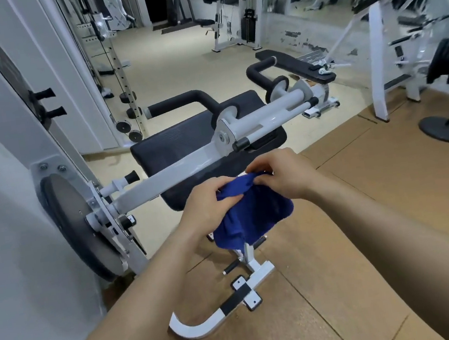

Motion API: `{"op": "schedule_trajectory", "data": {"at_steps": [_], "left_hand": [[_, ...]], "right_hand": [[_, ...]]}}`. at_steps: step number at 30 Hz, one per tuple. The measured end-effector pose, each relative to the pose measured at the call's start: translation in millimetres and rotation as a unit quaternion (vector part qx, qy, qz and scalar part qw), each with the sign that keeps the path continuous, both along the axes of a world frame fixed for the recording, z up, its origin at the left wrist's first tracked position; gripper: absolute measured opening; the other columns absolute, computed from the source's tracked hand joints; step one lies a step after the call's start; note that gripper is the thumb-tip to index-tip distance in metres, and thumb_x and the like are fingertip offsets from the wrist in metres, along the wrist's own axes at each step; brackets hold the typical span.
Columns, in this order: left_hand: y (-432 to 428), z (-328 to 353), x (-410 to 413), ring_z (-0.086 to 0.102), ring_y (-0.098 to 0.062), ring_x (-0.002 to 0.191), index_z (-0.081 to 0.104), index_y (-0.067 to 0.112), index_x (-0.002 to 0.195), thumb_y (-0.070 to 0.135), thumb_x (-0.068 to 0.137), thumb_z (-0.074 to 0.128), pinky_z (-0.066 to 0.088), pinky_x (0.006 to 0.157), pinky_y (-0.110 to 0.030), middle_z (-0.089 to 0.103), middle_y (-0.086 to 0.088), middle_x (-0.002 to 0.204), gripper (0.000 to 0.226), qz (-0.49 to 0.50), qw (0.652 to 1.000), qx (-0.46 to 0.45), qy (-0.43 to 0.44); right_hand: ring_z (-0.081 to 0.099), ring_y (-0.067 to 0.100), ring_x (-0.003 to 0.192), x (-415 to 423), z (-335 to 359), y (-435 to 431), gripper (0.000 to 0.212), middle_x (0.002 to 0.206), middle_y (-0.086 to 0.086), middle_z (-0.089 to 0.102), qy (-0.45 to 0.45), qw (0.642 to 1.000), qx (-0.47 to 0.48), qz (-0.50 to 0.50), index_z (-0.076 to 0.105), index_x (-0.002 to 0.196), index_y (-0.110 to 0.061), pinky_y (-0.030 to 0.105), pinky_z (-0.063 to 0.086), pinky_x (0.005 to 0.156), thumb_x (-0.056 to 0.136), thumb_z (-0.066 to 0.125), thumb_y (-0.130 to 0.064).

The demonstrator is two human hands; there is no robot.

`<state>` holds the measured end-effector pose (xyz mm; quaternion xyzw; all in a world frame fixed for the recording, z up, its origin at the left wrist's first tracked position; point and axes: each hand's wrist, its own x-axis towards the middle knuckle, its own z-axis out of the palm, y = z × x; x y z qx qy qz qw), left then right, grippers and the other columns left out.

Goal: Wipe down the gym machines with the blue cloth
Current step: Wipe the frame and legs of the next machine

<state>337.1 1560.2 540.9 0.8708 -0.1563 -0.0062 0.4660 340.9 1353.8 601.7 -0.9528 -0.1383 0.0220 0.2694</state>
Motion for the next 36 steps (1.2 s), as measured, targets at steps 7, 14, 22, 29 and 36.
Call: {"op": "schedule_trajectory", "data": {"at_steps": [7,14,22,29,36], "left_hand": [[-35,31,15,0.061,-0.002,0.094,0.072,0.037,0.11,0.024,0.097,0.058,0.046,0.083,-0.022,0.071,0.017,0.1,0.022,-0.011,0.998,0.047,-0.051],[-99,63,42,0.061,-0.009,0.087,0.068,0.031,0.093,0.034,0.094,0.064,0.049,0.081,-0.03,0.067,0.014,0.086,0.005,0.072,0.989,0.078,-0.104],[-143,76,71,0.06,-0.007,0.085,0.062,0.039,0.087,0.046,0.095,0.052,0.053,0.081,-0.041,0.066,0.021,0.088,0.015,0.144,0.974,0.162,-0.059],[-143,88,78,0.057,-0.005,0.08,0.06,0.036,0.085,0.041,0.099,0.055,0.044,0.073,-0.031,0.062,0.015,0.082,0.015,0.179,0.97,0.149,-0.074],[-147,116,146,0.057,-0.019,0.09,0.062,0.025,0.105,0.032,0.099,0.054,0.042,0.073,-0.035,0.065,0.006,0.1,0.012,0.298,0.898,0.259,-0.196]], "right_hand": [[0.06,0.019,0.09,7,9,-51,0.024,0.098,-0.003,0.068,0.022,0.999,-0.034,-0.004,0.068,0.103,-0.023,0.036,0.047,0.079,0.104,0.044,-0.023],[0.061,0.009,0.074,33,-4,-109,0.027,0.084,-0.008,0.065,0.056,0.986,0.159,0.022,0.058,0.091,-0.023,0.024,0.047,0.066,0.09,0.068,-0.048],[0.067,0.001,0.089,82,-1,-182,0.021,0.096,-0.019,0.073,0.052,0.988,0.097,0.111,0.073,0.107,-0.032,0.025,0.053,0.08,0.091,0.065,-0.021],[0.058,0.019,0.08,120,26,-192,0.028,0.081,-0.005,0.065,-0.016,0.99,-0.021,0.138,0.068,0.092,-0.02,0.032,0.043,0.066,0.105,0.045,-0.028],[0.058,0.026,0.103,211,70,-162,0.025,0.111,0.0,0.067,-0.118,0.989,-0.047,0.072,0.068,0.12,-0.025,0.033,0.044,0.081,0.097,0.058,-0.028]]}}
